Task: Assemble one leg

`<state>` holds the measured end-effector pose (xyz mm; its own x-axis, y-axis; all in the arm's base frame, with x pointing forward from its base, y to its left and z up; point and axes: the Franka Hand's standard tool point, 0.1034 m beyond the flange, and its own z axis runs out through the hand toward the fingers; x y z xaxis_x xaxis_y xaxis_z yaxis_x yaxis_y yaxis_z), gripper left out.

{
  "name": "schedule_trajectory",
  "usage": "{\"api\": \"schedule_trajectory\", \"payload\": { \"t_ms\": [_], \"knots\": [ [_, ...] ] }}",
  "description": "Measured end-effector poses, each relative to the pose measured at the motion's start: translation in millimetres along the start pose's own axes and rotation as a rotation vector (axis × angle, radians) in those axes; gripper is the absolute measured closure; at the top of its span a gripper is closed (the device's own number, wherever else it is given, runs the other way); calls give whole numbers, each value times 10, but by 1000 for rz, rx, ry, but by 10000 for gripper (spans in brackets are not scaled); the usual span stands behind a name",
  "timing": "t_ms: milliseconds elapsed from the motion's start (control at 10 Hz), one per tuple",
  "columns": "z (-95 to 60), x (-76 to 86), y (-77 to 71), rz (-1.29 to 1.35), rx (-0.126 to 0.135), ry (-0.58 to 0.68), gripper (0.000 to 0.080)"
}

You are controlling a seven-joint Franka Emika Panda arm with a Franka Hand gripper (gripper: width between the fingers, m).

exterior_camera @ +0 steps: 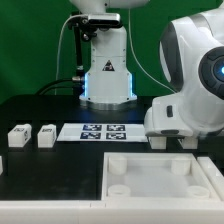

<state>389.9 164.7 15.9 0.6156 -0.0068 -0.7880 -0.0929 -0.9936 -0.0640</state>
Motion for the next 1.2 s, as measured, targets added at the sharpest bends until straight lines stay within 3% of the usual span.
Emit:
{"api": "schedule_trajectory", "payload": {
  "t_ms": [200,600,700,900,1000,1200],
  "knots": [
    [-37,6,12,-3,2,5,508],
    [-1031,-309,403,-123,31,72,508],
    [-1318,-323,515,-134,45,126,508],
    [-1819,-422,549,-128,43,386,508],
    [-1883,-486,524,-127,35,498,508],
    [-1896,-411,568,-114,30,679,508]
  ]
}}
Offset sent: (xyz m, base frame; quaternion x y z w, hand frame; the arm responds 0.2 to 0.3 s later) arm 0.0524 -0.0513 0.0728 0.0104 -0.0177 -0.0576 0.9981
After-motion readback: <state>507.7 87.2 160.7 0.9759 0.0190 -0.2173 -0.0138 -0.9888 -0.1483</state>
